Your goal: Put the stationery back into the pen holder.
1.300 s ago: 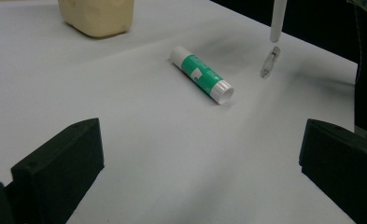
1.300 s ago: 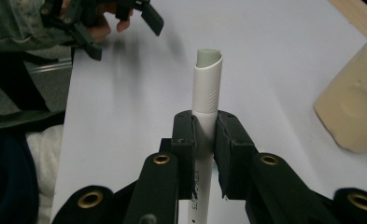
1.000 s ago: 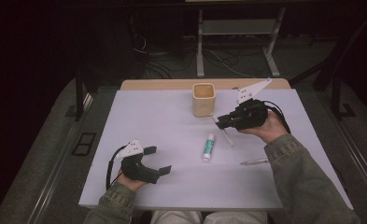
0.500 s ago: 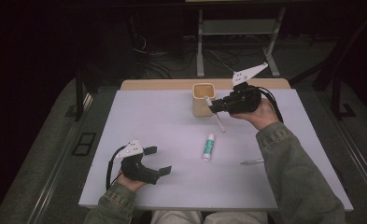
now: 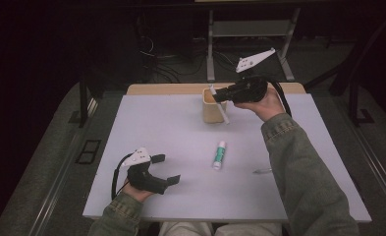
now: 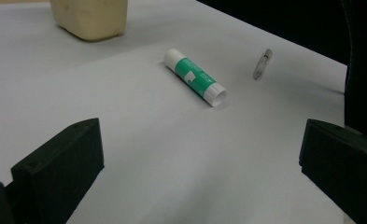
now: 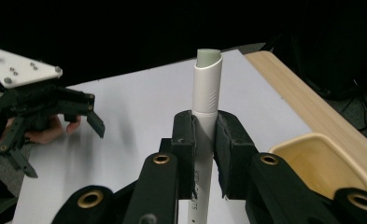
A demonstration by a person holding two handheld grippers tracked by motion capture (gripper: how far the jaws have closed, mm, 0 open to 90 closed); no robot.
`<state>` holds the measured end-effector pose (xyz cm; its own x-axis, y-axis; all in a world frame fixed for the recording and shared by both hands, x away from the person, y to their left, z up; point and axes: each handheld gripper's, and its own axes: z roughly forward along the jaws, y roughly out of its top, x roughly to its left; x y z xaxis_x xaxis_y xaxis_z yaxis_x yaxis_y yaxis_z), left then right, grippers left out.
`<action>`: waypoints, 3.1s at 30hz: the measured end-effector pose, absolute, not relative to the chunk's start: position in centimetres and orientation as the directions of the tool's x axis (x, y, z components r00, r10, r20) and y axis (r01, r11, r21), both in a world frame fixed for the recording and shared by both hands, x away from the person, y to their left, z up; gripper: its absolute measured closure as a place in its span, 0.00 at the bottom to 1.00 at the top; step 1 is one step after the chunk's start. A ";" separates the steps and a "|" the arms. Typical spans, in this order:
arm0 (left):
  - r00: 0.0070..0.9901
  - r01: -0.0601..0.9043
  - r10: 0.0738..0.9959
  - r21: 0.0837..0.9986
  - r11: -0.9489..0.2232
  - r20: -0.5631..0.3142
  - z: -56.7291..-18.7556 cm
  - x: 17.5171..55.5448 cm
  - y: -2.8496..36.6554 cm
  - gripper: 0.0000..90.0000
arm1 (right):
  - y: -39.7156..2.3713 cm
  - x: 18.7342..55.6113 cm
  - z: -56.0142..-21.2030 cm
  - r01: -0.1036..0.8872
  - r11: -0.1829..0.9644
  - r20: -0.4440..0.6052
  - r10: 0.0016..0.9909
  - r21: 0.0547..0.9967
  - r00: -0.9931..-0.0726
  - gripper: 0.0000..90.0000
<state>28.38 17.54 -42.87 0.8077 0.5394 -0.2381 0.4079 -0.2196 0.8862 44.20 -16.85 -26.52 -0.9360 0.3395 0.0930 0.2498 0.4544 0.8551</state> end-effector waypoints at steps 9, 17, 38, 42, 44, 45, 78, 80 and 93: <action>0.809 0.407 0.537 0.887 -0.219 -0.239 -42.9 28.5 17.6 0.00 | -16.4 46.2 -25.0 0.246 0.433 0.084 0.360 0.867 -0.929 0.86; 0.807 0.410 0.539 0.886 -0.217 -0.241 -43.0 28.6 17.8 0.00 | -15.6 48.0 -24.2 0.239 0.421 0.069 0.381 0.875 -0.922 0.87; 0.806 0.413 0.535 0.888 -0.204 -0.252 -42.9 28.5 17.8 0.00 | -16.5 51.4 -25.7 0.249 0.280 0.090 0.478 0.927 -0.874 0.86; 0.808 0.407 0.536 0.890 -0.206 -0.245 -42.9 28.6 17.9 0.00 | -16.4 51.7 -26.7 0.253 0.217 0.107 0.523 0.943 -0.845 0.86; 0.808 0.405 0.537 0.890 -0.208 -0.242 -42.9 28.6 17.9 0.00 | -16.4 51.8 -27.2 0.261 0.192 0.120 0.541 0.946 -0.833 0.86; 0.806 0.406 0.539 0.891 -0.205 -0.243 -42.9 28.6 17.9 0.00 | -16.4 51.9 -27.5 0.268 0.186 0.127 0.545 0.945 -0.829 0.86; 0.805 0.408 0.542 0.889 -0.208 -0.242 -43.0 28.8 18.0 0.00 | -16.6 53.1 -35.7 0.396 0.175 0.213 0.616 0.902 -0.758 0.86; 0.805 0.408 0.542 0.889 -0.209 -0.242 -43.0 28.8 18.0 0.00 | -16.6 53.1 -35.9 0.400 0.175 0.217 0.616 0.900 -0.757 0.86; 0.806 0.407 0.543 0.887 -0.215 -0.238 -43.0 28.8 17.9 0.00 | -15.6 52.6 -35.9 0.411 0.225 0.199 0.615 0.883 -0.763 0.69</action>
<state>28.75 17.92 -43.04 0.8055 0.5426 -0.2381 0.4074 -0.2154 0.8875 52.56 -15.61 -35.88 -0.7633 0.6147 0.1987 0.4113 0.2252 0.8832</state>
